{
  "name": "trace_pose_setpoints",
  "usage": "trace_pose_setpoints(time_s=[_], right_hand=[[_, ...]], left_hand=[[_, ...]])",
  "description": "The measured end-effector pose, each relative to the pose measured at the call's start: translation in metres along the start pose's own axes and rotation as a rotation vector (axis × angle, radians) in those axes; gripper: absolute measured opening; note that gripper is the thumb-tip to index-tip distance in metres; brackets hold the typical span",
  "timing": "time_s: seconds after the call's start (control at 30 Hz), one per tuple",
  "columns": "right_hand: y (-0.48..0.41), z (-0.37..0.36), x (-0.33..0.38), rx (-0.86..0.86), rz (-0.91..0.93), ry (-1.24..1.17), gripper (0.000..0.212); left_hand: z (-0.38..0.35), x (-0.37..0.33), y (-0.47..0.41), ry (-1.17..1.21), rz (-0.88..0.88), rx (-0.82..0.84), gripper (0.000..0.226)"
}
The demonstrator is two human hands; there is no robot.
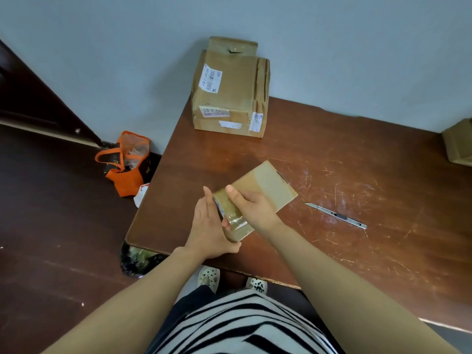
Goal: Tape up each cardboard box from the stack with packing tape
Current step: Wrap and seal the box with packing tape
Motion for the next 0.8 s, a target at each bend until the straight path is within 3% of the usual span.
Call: trace_pose_setpoints(time_s=[0.1,0.33,0.47,0.63,0.67,0.77,0.8], right_hand=[[0.012,0.011,-0.01,-0.051,-0.023,-0.002,0.029],[0.025,0.025,-0.071,-0.022,-0.399,0.302,0.04],[0.002,0.017,-0.069,0.021,-0.503,0.455,0.03],[-0.01,0.012,-0.064,0.035,-0.537,0.542,0.025],[-0.011,0.013,-0.064,0.023,-0.539,0.555,0.027],[-0.012,0.013,-0.066,0.013,-0.527,0.519,0.027],[-0.014,0.013,-0.07,0.016,-0.525,0.494,0.026]], left_hand=[[0.011,-0.001,-0.004,0.068,0.004,-0.004,0.149],[0.018,0.003,-0.015,-0.011,-0.013,0.09,0.143],[0.02,0.004,-0.016,-0.036,-0.003,0.125,0.143],[0.033,-0.005,-0.024,-0.27,0.079,0.37,0.145],[0.034,-0.013,-0.03,-0.247,0.092,0.34,0.136],[0.019,-0.04,-0.043,-0.209,0.093,0.033,0.093],[0.01,-0.044,-0.042,-0.243,0.093,-0.031,0.089]])
Point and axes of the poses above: each hand's wrist, its own y-axis away from the middle knuckle, its own z-axis out of the back of the hand, x = y × z, the point moved 3 cm from there along -y, towards the middle knuckle, and after that the axes turned 12 degrees about -z, right-handed, at the moved point
